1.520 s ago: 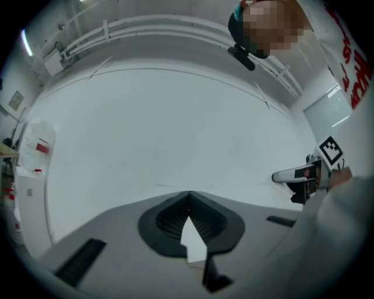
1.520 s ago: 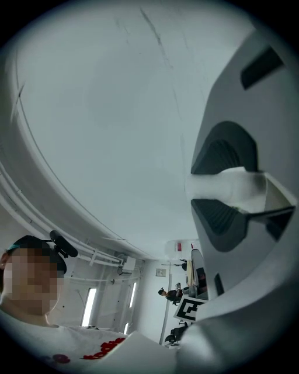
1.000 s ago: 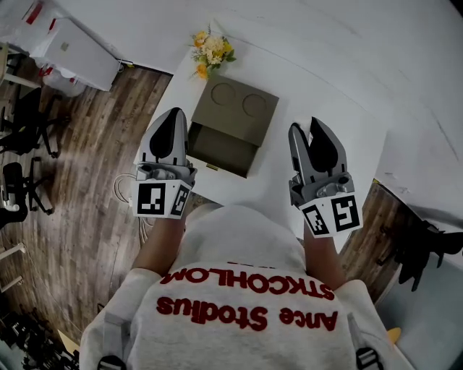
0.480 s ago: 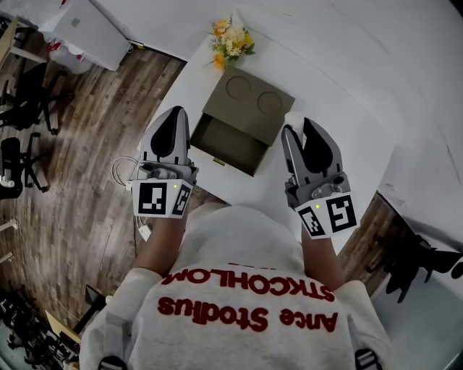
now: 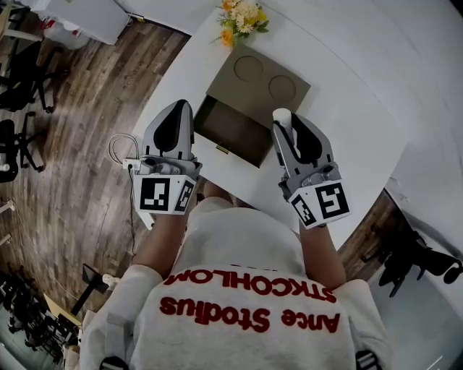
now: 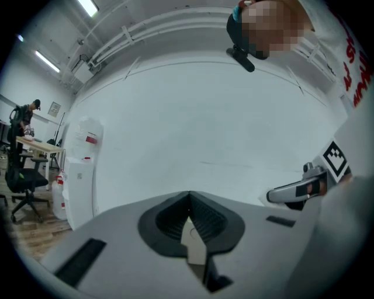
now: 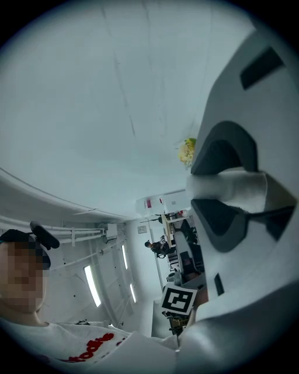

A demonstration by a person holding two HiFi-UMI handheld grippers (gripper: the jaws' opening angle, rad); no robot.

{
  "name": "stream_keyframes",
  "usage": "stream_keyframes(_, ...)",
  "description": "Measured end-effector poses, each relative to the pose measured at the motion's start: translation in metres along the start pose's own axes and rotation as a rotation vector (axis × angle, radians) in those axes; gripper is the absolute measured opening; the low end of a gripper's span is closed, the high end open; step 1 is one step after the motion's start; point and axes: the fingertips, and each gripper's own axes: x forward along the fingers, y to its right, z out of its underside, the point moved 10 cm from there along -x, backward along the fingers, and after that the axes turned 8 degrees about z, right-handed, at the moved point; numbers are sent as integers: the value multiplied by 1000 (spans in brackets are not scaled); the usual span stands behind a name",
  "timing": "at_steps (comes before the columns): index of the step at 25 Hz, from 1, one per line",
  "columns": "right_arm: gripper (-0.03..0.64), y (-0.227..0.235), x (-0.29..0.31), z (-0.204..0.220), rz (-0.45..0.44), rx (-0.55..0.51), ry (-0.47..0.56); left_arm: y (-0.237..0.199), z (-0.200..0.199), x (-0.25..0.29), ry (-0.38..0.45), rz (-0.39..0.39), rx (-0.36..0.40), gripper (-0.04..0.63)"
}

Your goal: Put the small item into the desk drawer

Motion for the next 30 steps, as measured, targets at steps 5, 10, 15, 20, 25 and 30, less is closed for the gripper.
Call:
stream_keyframes(5,133,0,13,31,-20,-10,-86,0,19,-3,-35,-12,-24,8)
stream_keyframes(10,133,-2,22,64,-30,-22,-185,0,36,-7,-79,-25,-40,8)
stream_keyframes(15,135,-2,31,93,-60,-62,-275,4,50,-7,-114,-35,-51,8)
stream_keyframes(20,138,-10,38,116,-85,-134,-361,2,58,-11,-139,-44,-59,8)
stream_keyframes(25,143,-13,38,127,-91,-148,-407,1,60,-12,-146,-47,-62,8)
stream_keyframes(30,119,-10,38,120,-83,-127,-388,-1,56,-8,-137,-42,-57,8)
